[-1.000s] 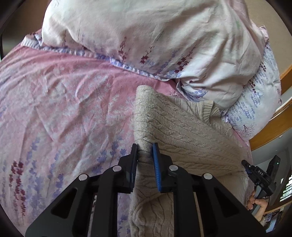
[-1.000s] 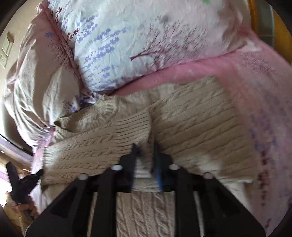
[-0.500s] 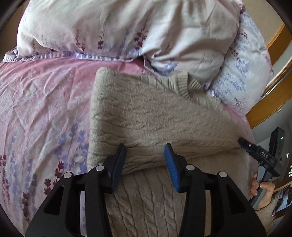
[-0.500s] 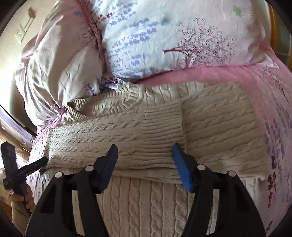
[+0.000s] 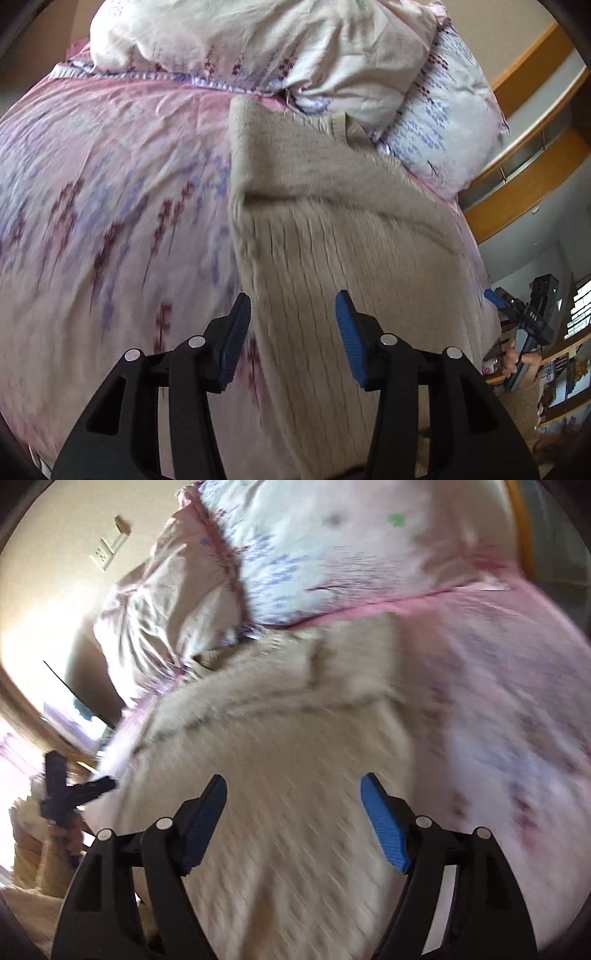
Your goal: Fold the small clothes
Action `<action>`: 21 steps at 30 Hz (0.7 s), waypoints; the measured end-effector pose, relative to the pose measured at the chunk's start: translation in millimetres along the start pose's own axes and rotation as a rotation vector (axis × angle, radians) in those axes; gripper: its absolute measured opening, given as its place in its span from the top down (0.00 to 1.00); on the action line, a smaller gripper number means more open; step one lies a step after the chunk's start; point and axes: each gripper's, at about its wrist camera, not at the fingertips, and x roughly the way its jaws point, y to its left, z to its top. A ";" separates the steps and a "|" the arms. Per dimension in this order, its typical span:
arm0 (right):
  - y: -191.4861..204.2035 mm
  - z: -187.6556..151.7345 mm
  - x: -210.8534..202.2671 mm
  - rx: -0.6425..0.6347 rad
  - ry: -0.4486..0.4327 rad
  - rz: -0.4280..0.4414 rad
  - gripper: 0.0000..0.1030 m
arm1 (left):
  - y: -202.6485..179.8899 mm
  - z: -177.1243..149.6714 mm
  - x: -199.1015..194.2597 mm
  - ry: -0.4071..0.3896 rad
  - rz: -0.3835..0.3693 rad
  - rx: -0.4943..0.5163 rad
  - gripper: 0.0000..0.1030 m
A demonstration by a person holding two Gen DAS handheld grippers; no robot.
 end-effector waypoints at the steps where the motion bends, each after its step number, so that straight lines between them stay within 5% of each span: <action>1: -3.0 -9.3 -8.5 -0.004 0.009 -0.008 0.27 | -1.7 -11.0 -5.3 0.009 -0.009 0.006 0.53; 3: -7.7 -26.1 -20.5 -0.017 0.022 -0.004 0.27 | -5.8 -29.0 -13.1 0.020 -0.023 0.023 0.53; 10: -25.2 -119.7 -50.7 0.028 0.113 0.206 0.27 | -11.6 -105.3 -36.8 0.068 -0.152 0.073 0.50; 16: -58.3 -147.6 -25.1 0.218 0.135 0.316 0.28 | -2.6 -136.2 -17.2 0.146 -0.126 0.051 0.47; 21: -61.0 -153.5 -8.3 0.264 0.125 0.448 0.51 | 1.8 -139.7 -1.2 0.144 -0.160 -0.010 0.47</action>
